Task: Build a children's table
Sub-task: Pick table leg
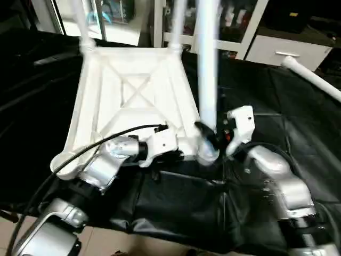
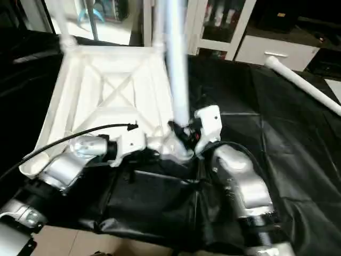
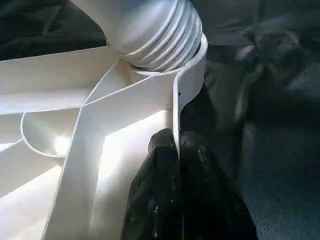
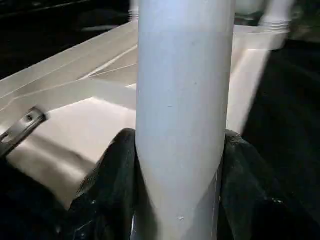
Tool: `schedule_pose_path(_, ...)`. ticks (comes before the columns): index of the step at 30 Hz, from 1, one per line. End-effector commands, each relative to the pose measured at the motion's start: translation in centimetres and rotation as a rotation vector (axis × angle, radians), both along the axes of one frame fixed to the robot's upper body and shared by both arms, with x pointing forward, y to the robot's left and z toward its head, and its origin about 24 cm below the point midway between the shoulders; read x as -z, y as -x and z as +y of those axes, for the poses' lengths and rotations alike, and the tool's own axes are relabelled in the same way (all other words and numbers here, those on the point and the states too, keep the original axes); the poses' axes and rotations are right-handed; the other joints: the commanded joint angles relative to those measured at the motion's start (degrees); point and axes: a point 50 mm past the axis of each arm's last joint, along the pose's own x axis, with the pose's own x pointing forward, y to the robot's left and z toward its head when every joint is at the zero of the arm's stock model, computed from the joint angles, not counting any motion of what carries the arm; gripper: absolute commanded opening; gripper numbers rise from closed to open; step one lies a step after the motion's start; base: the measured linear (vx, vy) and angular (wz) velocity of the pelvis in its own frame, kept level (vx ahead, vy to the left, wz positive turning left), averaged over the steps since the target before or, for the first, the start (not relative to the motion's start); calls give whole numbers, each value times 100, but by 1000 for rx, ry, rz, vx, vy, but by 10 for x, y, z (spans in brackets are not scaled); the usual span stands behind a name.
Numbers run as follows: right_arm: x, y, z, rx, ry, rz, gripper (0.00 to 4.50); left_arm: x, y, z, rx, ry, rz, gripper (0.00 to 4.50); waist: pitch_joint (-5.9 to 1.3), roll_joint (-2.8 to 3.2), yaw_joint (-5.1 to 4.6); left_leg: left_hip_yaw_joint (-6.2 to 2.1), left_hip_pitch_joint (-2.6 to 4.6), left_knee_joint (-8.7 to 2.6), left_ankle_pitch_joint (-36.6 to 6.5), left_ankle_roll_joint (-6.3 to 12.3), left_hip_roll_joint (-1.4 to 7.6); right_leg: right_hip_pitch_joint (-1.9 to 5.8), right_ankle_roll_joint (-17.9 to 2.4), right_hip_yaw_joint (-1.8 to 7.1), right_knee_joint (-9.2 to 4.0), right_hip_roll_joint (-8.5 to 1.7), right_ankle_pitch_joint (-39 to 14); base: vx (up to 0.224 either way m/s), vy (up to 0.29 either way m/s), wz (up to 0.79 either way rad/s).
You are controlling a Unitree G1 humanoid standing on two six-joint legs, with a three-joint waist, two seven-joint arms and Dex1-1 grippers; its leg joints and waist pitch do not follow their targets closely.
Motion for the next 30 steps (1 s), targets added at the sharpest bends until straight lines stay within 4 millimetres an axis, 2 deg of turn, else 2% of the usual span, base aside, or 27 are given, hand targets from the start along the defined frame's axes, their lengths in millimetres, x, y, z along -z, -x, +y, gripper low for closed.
schedule_pose_path(1,44,17,-30,9,114,230,184,10,4,19,10,-55,59,0,-332,27,-9,62,28,-287,-92,479,116,311,-1505,116,-90,-146,636,0,0,0)
schedule_pose_path(2,44,17,-30,9,114,230,184,10,4,19,10,-55,59,0,-327,25,-4,67,31,-290,-172,493,121,305,-1498,118,-106,-152,485,0,0,0)
schedule_pose_path(3,44,22,-36,-65,121,244,184,6,4,25,24,-61,54,0,-310,16,-1,70,36,-302,-453,488,141,287,-1471,124,-140,-170,25,0,0,0)
schedule_pose_path(4,43,23,-37,-83,123,248,184,5,4,27,29,-63,52,0,-304,15,14,63,40,-308,-595,469,157,286,-1440,128,-149,-176,-184,0,0,0)
schedule_pose_path(5,43,23,-37,-83,123,248,184,5,4,27,29,-63,52,0,-299,21,17,65,43,-311,-655,453,161,276,-1430,131,-153,-181,-268,0,0,0)
schedule_pose_path(6,41,24,-41,-89,99,228,184,3,3,29,25,-64,40,0,-282,-5,15,59,20,-321,-807,399,166,264,-1378,138,-173,-189,-521,0,0,0)
schedule_pose_path(8,39,23,-45,-70,52,213,184,1,3,30,21,-62,30,0,-293,4,21,51,39,-330,-950,296,179,246,-1300,136,-196,-201,-807,0,0,0)
schedule_pose_path(9,38,22,-46,-60,30,210,184,0,2,31,20,-61,27,0,-301,-11,12,41,30,-336,-977,258,180,252,-1281,131,-191,-193,-846,0,0,0)
schedule_pose_path(12,28,23,-46,-40,-114,173,184,-2,1,30,5,-51,0,0,-323,-22,-5,32,18,-330,-935,221,168,260,-1263,128,-178,-188,-743,0,0,0)
schedule_pose_path(13,28,23,-46,-40,-114,173,184,-2,1,30,5,-51,0,0,-327,-24,-4,34,21,-324,-913,231,169,257,-1282,128,-173,-188,-679,0,0,0)
schedule_pose_path(14,26,23,-45,-45,-140,162,184,-2,1,29,7,-43,-5,0,-329,-46,-20,26,-10,-323,-848,254,155,280,-1287,118,-161,-175,-608,0,0,0)
schedule_pose_path(15,21,23,-44,-51,-181,147,184,-3,0,28,7,-36,-16,0,-340,-16,-24,21,-9,-319,-818,265,154,281,-1296,115,-158,-178,-625,0,0,0)
schedule_pose_path(16,19,24,-44,-53,-206,139,184,-3,0,28,6,-33,-22,0,-340,-16,-24,21,-9,-319,-818,265,154,281,-1296,115,-158,-178,-625,0,0,0)
schedule_pose_path(20,5,23,-44,-63,-284,92,184,-11,-3,25,-15,23,-80,0,-369,-54,-30,42,-20,-266,-547,400,144,295,-1410,120,-120,-173,-321,0,0,0)
schedule_pose_path(21,0,23,-43,-74,-297,74,184,-17,-6,25,-30,93,-61,28,-371,-16,-27,51,-19,-250,-436,424,140,286,-1456,124,-104,-163,-145,0,0,0)
schedule_pose_path(22,0,23,-43,-74,-297,74,184,-17,-6,25,-30,93,-61,45,-371,-16,-27,51,-19,-250,-436,424,140,286,-1456,124,-104,-163,-145,0,0,0)
schedule_pose_path(23,-8,24,-39,-110,-292,45,184,-39,-14,29,-99,279,-20,57,-396,-19,-16,65,-46,-208,-235,468,115,301,-1547,136,-37,-151,166,0,0,0)
schedule_pose_path(24,-8,24,-39,-110,-292,45,184,-39,-14,29,-99,279,-20,57,-399,-21,-3,76,-49,-193,-170,471,102,296,-1620,139,-11,-147,292,0,0,0)
schedule_pose_path(25,-16,25,-32,-143,-275,19,184,-60,-25,34,-196,415,-31,68,-432,-5,23,85,-32,-158,-34,540,112,283,-1782,132,18,-140,595,0,0,0)
schedule_pose_path(26,-19,25,-29,-155,-270,8,184,-70,-32,36,-246,465,-48,81,-407,11,33,90,-46,-147,-36,577,120,260,-1878,115,36,-122,700,0,0,0)
schedule_pose_path(27,-23,24,-24,-167,-267,-2,184,-82,-40,37,-309,517,-78,81,-385,9,32,91,-64,-147,-226,555,128,263,-1843,104,15,-122,438,0,0,0)
schedule_pose_path(28,-23,24,-23,-169,-266,-4,184,-84,-41,37,-322,528,-84,93,-385,9,32,91,-64,-147,-226,555,128,263,-1843,104,15,-122,438,0,0,0)
schedule_pose_path(29,-25,23,-20,-177,-258,-9,184,-91,-47,37,-371,562,-100,93,-346,-26,40,81,-56,-165,-622,410,137,258,-1670,112,-51,-144,-257,0,0,0)
schedule_pose_path(30,-26,23,-17,-182,-245,-13,184,-96,-52,36,-414,584,-106,93,-315,-19,39,79,-47,-180,-868,276,137,238,-1508,115,-99,-146,-782,0,0,0)
